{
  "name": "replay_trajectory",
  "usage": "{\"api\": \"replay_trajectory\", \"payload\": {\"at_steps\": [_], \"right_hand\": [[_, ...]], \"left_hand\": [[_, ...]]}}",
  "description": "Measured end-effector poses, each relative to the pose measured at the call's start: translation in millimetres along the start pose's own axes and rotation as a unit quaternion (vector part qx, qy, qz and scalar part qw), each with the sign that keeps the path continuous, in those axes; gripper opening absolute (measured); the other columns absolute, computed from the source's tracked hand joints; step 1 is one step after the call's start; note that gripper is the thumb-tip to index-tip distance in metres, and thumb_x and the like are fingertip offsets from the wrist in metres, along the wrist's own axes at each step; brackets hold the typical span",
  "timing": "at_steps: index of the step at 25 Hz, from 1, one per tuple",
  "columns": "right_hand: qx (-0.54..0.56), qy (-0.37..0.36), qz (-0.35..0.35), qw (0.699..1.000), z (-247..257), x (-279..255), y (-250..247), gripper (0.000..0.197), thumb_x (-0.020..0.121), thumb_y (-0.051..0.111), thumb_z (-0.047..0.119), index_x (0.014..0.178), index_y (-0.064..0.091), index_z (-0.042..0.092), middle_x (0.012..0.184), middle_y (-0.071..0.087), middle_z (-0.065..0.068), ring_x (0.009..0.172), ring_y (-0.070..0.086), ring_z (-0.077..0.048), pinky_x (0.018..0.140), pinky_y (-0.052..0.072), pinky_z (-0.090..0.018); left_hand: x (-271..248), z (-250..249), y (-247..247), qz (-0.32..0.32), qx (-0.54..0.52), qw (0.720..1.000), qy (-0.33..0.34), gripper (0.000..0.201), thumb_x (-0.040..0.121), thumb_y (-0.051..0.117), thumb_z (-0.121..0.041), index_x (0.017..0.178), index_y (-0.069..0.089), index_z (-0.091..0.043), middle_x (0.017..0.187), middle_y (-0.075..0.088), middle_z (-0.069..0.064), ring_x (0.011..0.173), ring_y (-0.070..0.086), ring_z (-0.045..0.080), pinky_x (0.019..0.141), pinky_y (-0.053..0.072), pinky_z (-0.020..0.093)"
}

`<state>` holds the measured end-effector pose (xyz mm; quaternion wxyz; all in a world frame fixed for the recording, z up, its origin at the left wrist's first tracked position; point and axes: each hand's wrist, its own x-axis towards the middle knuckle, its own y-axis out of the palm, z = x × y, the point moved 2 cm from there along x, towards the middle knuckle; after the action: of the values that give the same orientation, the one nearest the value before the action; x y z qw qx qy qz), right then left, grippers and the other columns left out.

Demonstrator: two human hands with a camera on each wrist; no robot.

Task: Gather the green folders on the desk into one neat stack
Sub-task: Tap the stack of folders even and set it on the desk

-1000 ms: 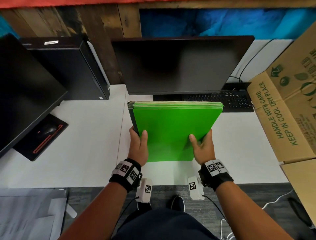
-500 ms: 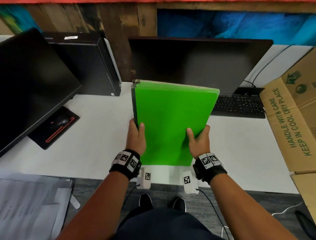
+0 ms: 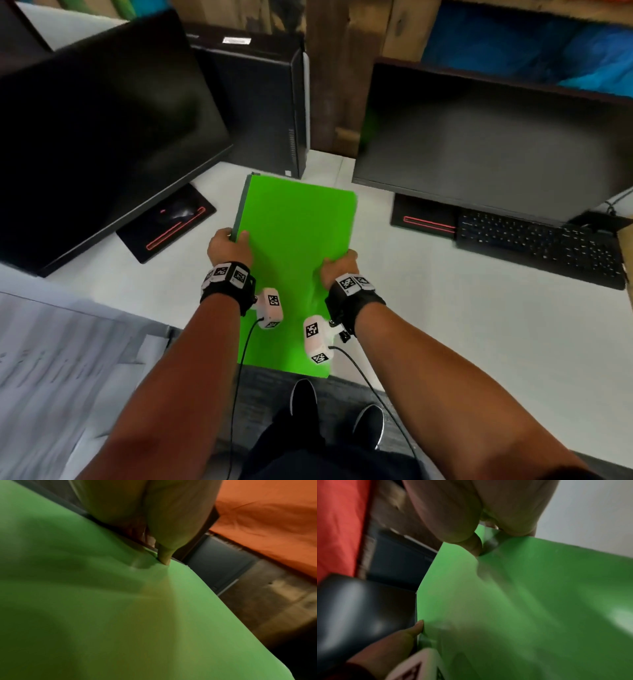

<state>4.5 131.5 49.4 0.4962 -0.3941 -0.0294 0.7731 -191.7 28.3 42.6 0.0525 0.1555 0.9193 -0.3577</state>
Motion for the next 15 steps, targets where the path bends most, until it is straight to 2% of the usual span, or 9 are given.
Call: {"api": "replay_trajectory", "payload": {"at_steps": [1,3,7,10,12,15], "right_hand": [[-0.026,0.018,0.010,0.999,3.5,13.3,29.3,0.047,0.089,0.051,0.015,0.132,0.036,0.004,0.131,0.055,-0.021,0.118,0.056,-0.036,0.094,0.044,-0.037],[-0.054,0.038,0.014,0.998,-0.7,19.3,34.0,0.049,0.086,0.052,0.014,0.133,0.039,0.005,0.135,0.051,-0.020,0.121,0.054,-0.036,0.096,0.043,-0.038],[-0.136,0.043,0.043,0.989,1.6,45.2,79.3,0.057,0.087,0.054,0.016,0.139,0.036,0.004,0.140,0.043,-0.020,0.125,0.047,-0.034,0.097,0.040,-0.036],[-0.202,0.030,0.061,0.977,8.7,63.5,99.3,0.058,0.087,0.057,0.020,0.138,0.037,0.001,0.141,0.040,-0.019,0.126,0.044,-0.035,0.096,0.039,-0.036],[-0.276,0.029,0.058,0.959,10.4,71.4,108.1,0.064,0.086,0.061,0.025,0.138,0.036,-0.003,0.139,0.038,-0.019,0.124,0.044,-0.034,0.097,0.042,-0.038],[-0.396,0.021,0.012,0.918,7.6,68.9,113.5,0.074,0.086,0.062,0.037,0.139,0.031,-0.005,0.131,0.036,-0.013,0.117,0.043,-0.030,0.089,0.046,-0.040]], "left_hand": [[23.5,18.0,-0.6,-0.004,0.009,0.999,-0.039,0.042,0.089,0.064,-0.031,0.120,0.065,-0.004,0.119,0.068,0.019,0.113,0.061,0.035,0.096,0.047,0.038],[29.9,25.6,6.5,0.020,0.013,0.998,-0.056,0.039,0.088,0.065,-0.030,0.117,0.067,-0.004,0.117,0.070,0.018,0.112,0.063,0.034,0.094,0.047,0.036],[74.1,54.3,18.4,0.028,0.026,0.995,-0.095,0.037,0.089,0.064,-0.030,0.119,0.068,-0.008,0.117,0.071,0.016,0.112,0.063,0.032,0.093,0.047,0.033],[101.6,60.4,26.9,0.027,0.036,0.996,-0.078,0.036,0.089,0.063,-0.029,0.118,0.068,-0.008,0.115,0.071,0.017,0.112,0.064,0.033,0.091,0.048,0.034],[114.4,59.2,34.1,0.026,0.057,0.997,-0.055,0.034,0.089,0.060,-0.028,0.116,0.069,-0.009,0.114,0.070,0.017,0.112,0.062,0.036,0.091,0.048,0.038],[115.3,58.5,39.6,0.028,0.150,0.987,-0.053,0.034,0.088,0.053,-0.033,0.114,0.069,-0.017,0.120,0.061,0.016,0.112,0.054,0.039,0.093,0.044,0.047]]}}
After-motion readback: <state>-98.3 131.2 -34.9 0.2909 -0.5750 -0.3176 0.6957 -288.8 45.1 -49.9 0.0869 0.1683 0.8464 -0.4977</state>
